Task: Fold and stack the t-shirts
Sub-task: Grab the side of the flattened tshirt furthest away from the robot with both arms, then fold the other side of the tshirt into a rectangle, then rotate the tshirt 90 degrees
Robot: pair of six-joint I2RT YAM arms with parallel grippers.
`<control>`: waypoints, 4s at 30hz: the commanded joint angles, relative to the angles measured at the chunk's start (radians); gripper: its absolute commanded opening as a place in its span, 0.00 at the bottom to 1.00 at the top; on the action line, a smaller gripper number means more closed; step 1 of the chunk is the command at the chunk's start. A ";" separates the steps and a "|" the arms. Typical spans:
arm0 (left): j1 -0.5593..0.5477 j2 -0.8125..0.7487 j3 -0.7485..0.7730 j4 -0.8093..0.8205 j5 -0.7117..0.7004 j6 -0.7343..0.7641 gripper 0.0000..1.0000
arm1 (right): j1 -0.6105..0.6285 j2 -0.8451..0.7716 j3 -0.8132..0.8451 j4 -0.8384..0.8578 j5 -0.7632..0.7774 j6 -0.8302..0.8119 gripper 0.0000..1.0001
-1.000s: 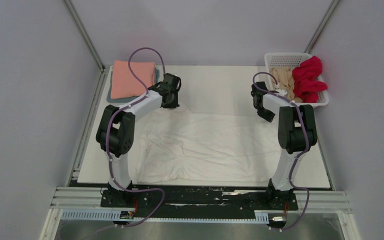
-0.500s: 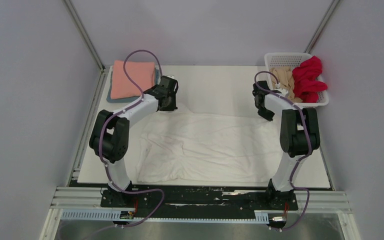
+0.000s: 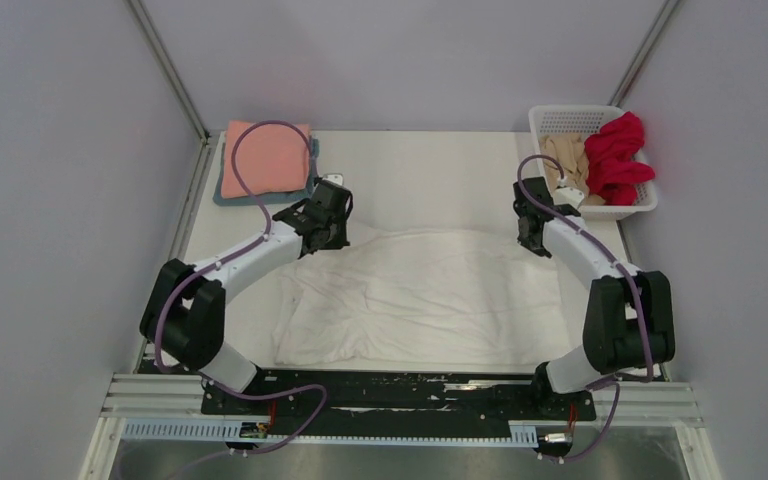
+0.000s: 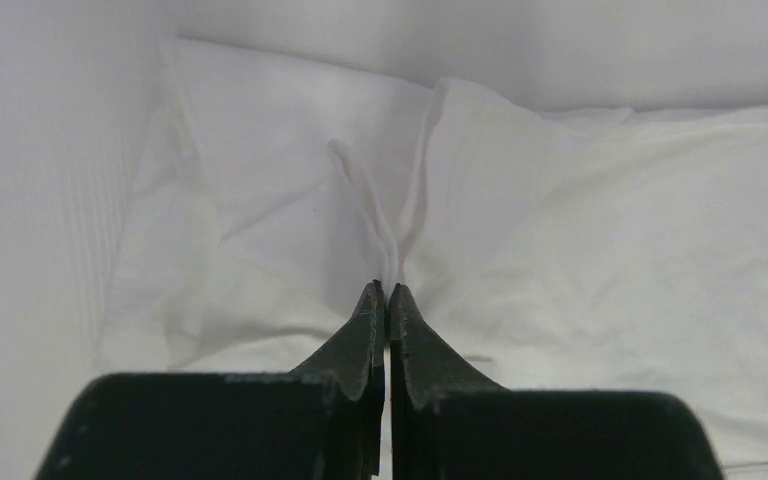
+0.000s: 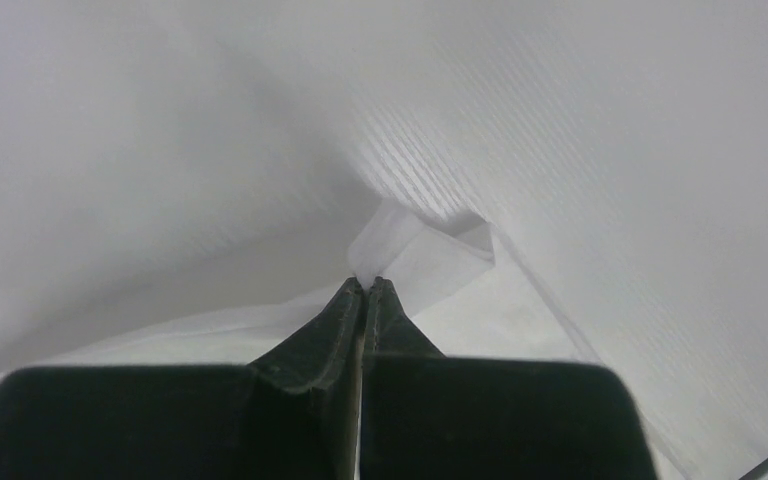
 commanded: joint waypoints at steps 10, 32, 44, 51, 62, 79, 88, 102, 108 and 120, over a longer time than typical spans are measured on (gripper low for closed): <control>-0.136 -0.280 -0.193 -0.110 -0.149 -0.163 0.00 | 0.006 -0.283 -0.160 0.013 -0.093 -0.061 0.00; -0.311 -0.484 -0.236 -0.470 -0.307 -0.386 0.00 | 0.005 -0.492 -0.225 -0.063 -0.157 -0.082 0.00; -0.402 -0.471 -0.339 -0.556 -0.222 -0.552 0.00 | 0.005 -0.519 -0.296 -0.189 -0.145 0.001 0.12; -0.437 -0.571 -0.440 -0.552 0.026 -0.579 0.69 | 0.023 -0.679 -0.317 -0.318 -0.153 0.115 0.60; -0.429 -0.686 -0.338 -0.409 -0.115 -0.442 1.00 | 0.023 -0.922 -0.402 -0.009 -0.383 -0.099 1.00; -0.111 -0.144 -0.396 0.084 0.228 -0.338 1.00 | 0.022 -0.406 -0.494 0.332 -0.678 -0.090 1.00; 0.055 0.229 -0.091 0.124 0.312 -0.237 1.00 | 0.020 -0.328 -0.521 0.342 -0.655 -0.084 1.00; 0.134 1.002 1.201 -0.457 0.525 0.063 1.00 | 0.085 -0.420 -0.665 0.303 -1.156 -0.119 1.00; 0.186 1.076 1.283 -0.313 0.716 0.007 1.00 | 0.297 -0.436 -0.690 0.364 -1.231 -0.063 1.00; 0.203 1.247 1.455 0.157 0.797 -0.383 1.00 | 0.534 -0.293 -0.592 0.638 -1.066 0.182 1.00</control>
